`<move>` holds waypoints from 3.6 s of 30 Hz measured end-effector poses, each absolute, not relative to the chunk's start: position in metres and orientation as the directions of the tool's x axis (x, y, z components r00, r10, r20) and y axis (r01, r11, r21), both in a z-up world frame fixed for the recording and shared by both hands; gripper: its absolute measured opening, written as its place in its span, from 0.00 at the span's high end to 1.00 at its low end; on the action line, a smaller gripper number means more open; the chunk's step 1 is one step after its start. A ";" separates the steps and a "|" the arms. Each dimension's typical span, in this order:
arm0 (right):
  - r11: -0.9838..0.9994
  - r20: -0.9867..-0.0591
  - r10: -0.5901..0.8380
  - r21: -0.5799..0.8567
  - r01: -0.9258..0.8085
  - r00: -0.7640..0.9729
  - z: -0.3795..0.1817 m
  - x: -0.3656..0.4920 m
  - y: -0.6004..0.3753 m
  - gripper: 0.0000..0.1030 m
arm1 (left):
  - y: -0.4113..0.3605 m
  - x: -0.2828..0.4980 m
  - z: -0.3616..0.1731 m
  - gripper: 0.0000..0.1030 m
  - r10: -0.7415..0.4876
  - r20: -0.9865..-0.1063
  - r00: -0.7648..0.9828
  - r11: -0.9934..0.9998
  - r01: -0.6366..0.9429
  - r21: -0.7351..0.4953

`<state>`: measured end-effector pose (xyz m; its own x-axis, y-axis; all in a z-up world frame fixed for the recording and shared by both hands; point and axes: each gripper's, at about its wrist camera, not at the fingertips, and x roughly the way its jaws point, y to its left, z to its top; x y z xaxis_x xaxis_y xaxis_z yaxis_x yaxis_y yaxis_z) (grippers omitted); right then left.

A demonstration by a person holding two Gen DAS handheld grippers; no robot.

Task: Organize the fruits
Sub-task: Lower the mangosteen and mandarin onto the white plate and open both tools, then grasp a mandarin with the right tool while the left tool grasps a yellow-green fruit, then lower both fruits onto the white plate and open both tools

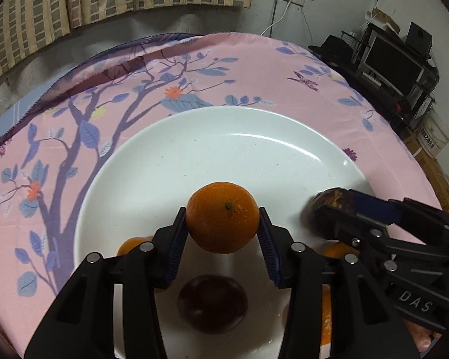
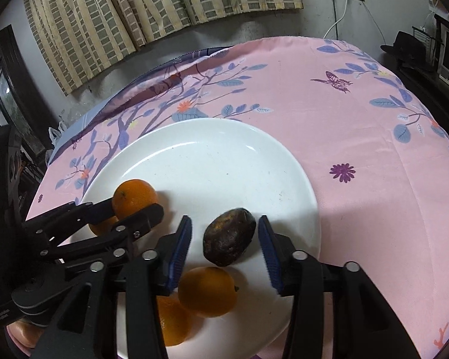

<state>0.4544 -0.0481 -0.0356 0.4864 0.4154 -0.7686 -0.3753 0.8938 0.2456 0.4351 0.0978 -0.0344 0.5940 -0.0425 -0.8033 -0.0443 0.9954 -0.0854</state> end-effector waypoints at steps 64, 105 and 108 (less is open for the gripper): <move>0.854 -0.606 0.513 0.435 -0.287 0.608 -0.056 0.161 -0.162 0.59 | 0.053 0.181 -0.028 0.10 -0.271 -0.735 0.621 0.957 0.255 -0.137; 0.822 -0.557 0.570 0.379 -0.426 0.604 -0.010 0.209 -0.133 0.59 | 0.069 0.221 -0.006 0.74 -0.273 -0.717 0.641 0.960 0.230 -0.160; 0.827 -0.550 0.561 0.339 -0.448 0.619 0.007 0.246 -0.118 0.59 | 0.087 0.253 0.010 0.75 -0.241 -0.689 0.683 0.971 0.171 -0.170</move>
